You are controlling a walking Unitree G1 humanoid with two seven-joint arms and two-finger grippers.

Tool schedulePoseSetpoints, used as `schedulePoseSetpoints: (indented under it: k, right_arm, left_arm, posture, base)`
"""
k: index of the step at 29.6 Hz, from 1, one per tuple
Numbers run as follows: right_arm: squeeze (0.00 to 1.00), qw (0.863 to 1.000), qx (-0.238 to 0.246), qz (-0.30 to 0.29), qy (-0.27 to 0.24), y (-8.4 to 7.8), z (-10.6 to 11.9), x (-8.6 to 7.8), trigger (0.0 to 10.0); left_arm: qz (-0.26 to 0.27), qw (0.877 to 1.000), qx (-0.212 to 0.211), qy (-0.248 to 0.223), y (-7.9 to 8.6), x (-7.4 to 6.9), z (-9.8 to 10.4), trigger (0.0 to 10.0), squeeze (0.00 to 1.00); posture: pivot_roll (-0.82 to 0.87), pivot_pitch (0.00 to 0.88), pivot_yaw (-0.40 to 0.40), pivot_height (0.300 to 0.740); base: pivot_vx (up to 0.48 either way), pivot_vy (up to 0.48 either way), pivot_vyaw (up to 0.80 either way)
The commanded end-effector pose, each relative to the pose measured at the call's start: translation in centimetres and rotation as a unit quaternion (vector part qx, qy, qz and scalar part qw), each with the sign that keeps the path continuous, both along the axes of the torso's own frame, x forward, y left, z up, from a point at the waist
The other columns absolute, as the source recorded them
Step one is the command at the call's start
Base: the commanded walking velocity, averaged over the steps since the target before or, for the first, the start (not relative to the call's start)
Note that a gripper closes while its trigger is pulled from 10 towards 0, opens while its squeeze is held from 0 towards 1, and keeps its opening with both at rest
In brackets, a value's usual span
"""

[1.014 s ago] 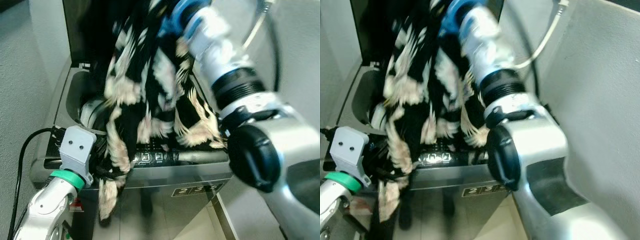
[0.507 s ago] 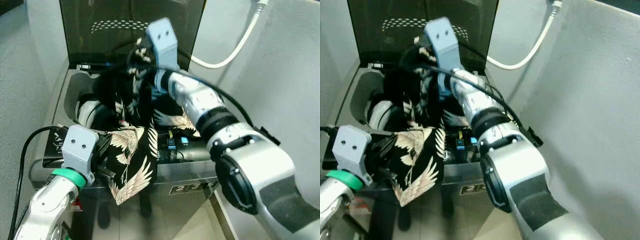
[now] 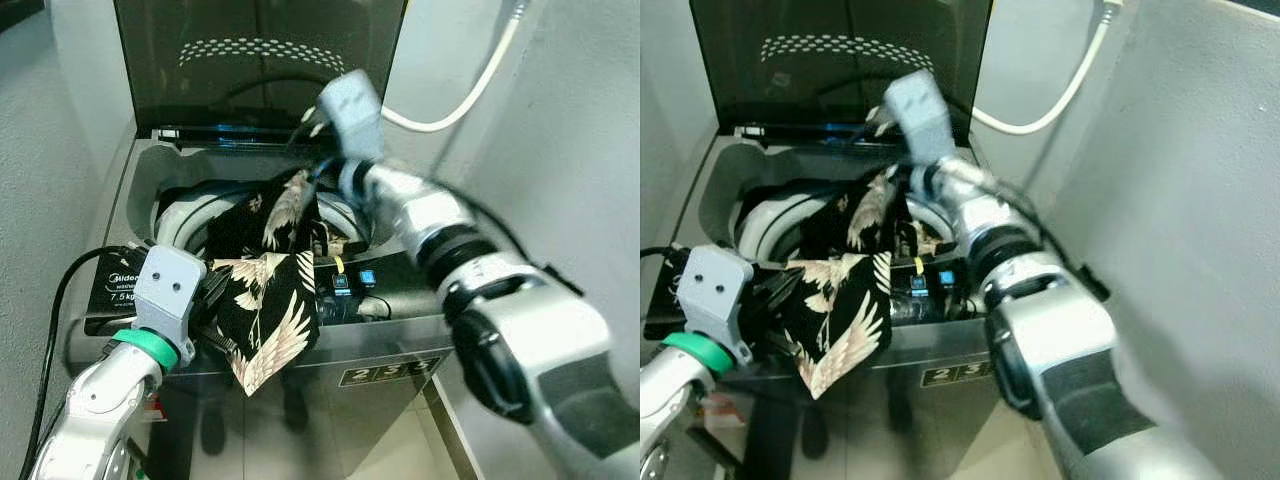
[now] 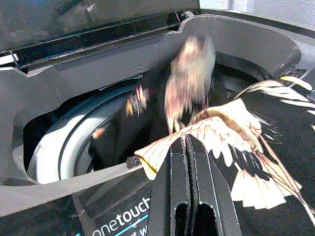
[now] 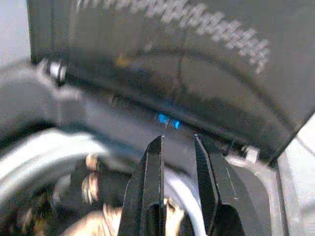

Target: Clothes washing

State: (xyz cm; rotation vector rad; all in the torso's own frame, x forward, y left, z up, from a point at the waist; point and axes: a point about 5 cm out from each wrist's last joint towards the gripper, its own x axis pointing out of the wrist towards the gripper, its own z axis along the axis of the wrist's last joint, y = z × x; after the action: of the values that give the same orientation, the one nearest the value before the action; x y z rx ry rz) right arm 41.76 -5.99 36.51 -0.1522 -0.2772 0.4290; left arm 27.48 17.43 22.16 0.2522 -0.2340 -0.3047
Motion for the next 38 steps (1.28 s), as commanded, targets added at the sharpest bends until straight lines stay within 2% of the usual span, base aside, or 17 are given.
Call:
schedulePoseSetpoints:
  k: [1, 2, 6, 8, 9, 10, 12, 15, 16, 24, 25, 26, 28, 31, 33, 34, 38]
  right_arm:
    - [0.0, 0.999, 0.028, -0.004, -0.015, -0.4, 1.1, -0.1, 10.0]
    - [0.0, 0.998, 0.062, -0.015, -0.018, -1.6, 1.8, -0.1, 10.0]
    - [0.0, 0.997, 0.07, -0.009, -0.007, -2.3, 1.7, 0.0, 10.0]
    - [0.0, 0.999, 0.037, 0.021, 0.008, -2.4, 0.9, 0.1, 10.0]
    - [0.0, 0.998, -0.019, 0.056, 0.026, -2.3, -0.5, 0.1, 10.0]
    - [0.0, 0.998, -0.019, 0.056, 0.026, -2.3, -0.5, 0.1, 10.0]
    - [0.0, 0.991, -0.069, 0.096, 0.057, -2.5, -2.7, 0.1, 10.0]
    - [0.03, 0.99, -0.072, 0.101, 0.066, -2.7, -3.4, 0.1, 10.0]
    - [0.12, 0.989, -0.072, 0.102, 0.074, -3.0, -4.2, 0.1, 10.0]
    - [0.1, 0.986, -0.072, 0.119, 0.088, -3.5, -5.6, 0.0, 10.0]
    - [1.0, 0.981, -0.079, 0.146, 0.096, -3.8, -5.8, -0.2, 10.0]
    - [1.0, 0.981, -0.079, 0.146, 0.096, -3.8, -5.8, -0.2, 10.0]
    - [1.0, 0.969, -0.107, 0.192, 0.113, -4.2, -6.5, -0.7, 10.0]
    - [1.0, 0.961, -0.127, 0.213, 0.125, -4.2, -7.3, -1.0, 10.0]
    - [1.0, 0.943, -0.17, 0.246, 0.145, -3.9, -9.0, -1.5, 10.0]
    - [1.0, 0.931, -0.193, 0.269, 0.156, -3.7, -10.1, -1.9, 10.0]
    - [1.0, 0.911, -0.229, 0.297, 0.172, -3.3, -11.5, -2.5, 10.0]
  left_arm:
    - [-0.007, 1.0, 0.001, 0.013, -0.2, 0.0, -0.6, 10.0, 0.0]
    - [-0.011, 1.0, -0.001, 0.01, -0.3, 0.1, -0.5, 10.0, 0.0]
    - [-0.019, 1.0, -0.01, 0.005, -0.5, 0.2, -0.2, 10.0, 0.0]
    - [-0.052, 0.998, -0.024, -0.003, -1.1, 0.1, 0.4, 10.0, 0.0]
    - [-0.107, 0.994, -0.028, -0.004, -2.1, -0.5, 0.9, 10.0, 0.0]
    - [-0.107, 0.994, -0.028, -0.004, -2.1, -0.5, 0.9, 10.0, 0.0]
    - [-0.149, 0.989, -0.005, 0.002, -3.0, -1.2, 1.3, 10.0, 0.0]
    - [-0.159, 0.987, -0.004, 0.006, -3.2, -1.5, 1.4, 10.0, 0.0]
    - [-0.202, 0.979, -0.017, 0.013, -4.0, -2.2, 1.8, 10.0, 0.0]
    - [-0.255, 0.967, -0.013, 0.016, -5.2, -3.0, 2.0, 10.0, 0.0]
    - [-0.207, 0.978, 0.025, 0.025, -4.5, -2.3, 1.6, 10.0, 0.0]
    - [-0.207, 0.978, 0.025, 0.025, -4.5, -2.3, 1.6, 10.0, 0.0]
    - [-0.103, 0.992, 0.068, 0.031, -2.4, -1.0, 1.4, 10.0, 0.0]
    - [-0.044, 0.996, 0.067, 0.026, -1.2, -0.6, 1.3, 10.0, 0.0]
    - [0.026, 0.998, 0.056, 0.022, 0.5, -0.4, 1.3, 10.0, 0.0]
    - [0.046, 0.997, 0.051, 0.023, 1.0, -0.6, 1.3, 10.0, 0.0]
    - [0.065, 0.997, 0.043, 0.024, 1.6, -1.1, 1.5, 10.0, 0.0]
  posture:
    - [0.02, 0.055, -0.022, 0.74]
    - [0.02, 0.049, -0.016, 0.74]
    - [0.02, 0.043, -0.008, 0.74]
    - [0.02, 0.043, -0.008, 0.74]
    - [0.02, 0.035, -0.001, 0.74]
    - [0.02, 0.035, -0.001, 0.74]
    - [0.03, 0.029, 0.003, 0.74]
    - [0.03, 0.026, 0.001, 0.74]
    - [0.03, 0.023, -0.002, 0.74]
    - [0.03, 0.018, 0.002, 0.74]
    - [0.02, 0.02, 0.01, 0.74]
    - [0.02, 0.02, 0.01, 0.74]
    - [0.02, 0.022, 0.011, 0.74]
    - [0.02, 0.027, 0.008, 0.74]
    - [0.03, 0.032, -0.001, 0.74]
    - [0.03, 0.037, -0.01, 0.74]
    - [0.03, 0.044, -0.02, 0.74]
  base:
    - [0.0, 0.0, 0.0]
    - [0.0, 0.0, 0.0]
    - [0.0, 0.0, 0.0]
    - [0.0, 0.0, 0.0]
    - [0.0, 0.0, 0.0]
    - [0.0, 0.0, 0.0]
    - [0.0, 0.0, 0.0]
    - [0.0, 0.0, 0.0]
    - [0.0, 0.0, 0.0]
    - [0.0, 0.0, 0.0]
    - [0.0, 0.0, 0.0]
    - [0.0, 0.0, 0.0]
    - [0.0, 0.0, 0.0]
    - [0.0, 0.0, 0.0]
    - [0.0, 0.0, 0.0]
    - [0.0, 0.0, 0.0]
    - [0.0, 0.0, 0.0]
